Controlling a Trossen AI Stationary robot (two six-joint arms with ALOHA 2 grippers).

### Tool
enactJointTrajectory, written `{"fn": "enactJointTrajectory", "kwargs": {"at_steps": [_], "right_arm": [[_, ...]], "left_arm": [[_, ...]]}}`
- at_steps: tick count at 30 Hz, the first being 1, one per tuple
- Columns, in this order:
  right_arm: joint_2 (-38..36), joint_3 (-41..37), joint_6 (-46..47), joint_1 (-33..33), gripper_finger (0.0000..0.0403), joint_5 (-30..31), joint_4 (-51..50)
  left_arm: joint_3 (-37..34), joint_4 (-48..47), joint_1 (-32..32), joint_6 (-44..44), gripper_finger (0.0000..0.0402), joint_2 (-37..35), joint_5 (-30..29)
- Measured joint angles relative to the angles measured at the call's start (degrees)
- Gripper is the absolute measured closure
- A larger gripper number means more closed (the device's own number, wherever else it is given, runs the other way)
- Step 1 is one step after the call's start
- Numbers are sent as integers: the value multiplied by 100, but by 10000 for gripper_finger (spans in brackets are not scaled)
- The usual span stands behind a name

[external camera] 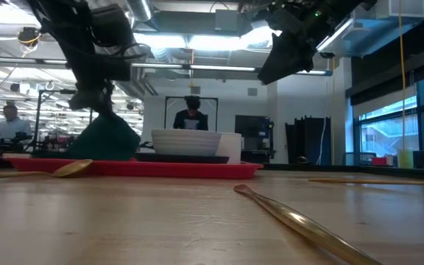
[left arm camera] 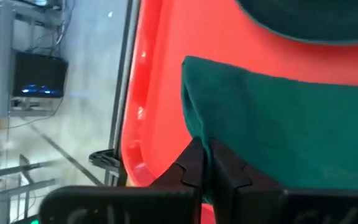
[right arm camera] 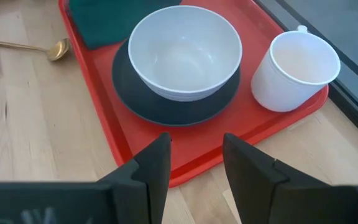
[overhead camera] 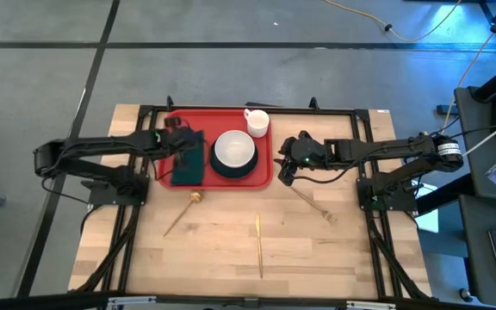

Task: Set up tray
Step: Put the green napkin on the left of the red tray

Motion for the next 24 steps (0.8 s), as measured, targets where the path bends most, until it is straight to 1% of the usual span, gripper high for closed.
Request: {"fn": "enactJointTrajectory", "kwargs": {"at_steps": [6,19,24], "right_arm": [[0,0,-114,0,256,-4,-2],[0,0,-170,0,256,-4,-7],[0,0,-173,0,256,-4,-7]], "left_arm": [[0,245,227,2,398,311,-243],[2,218,545,39,398,746,-249],[2,457,634,240,398,948,-250]]}}
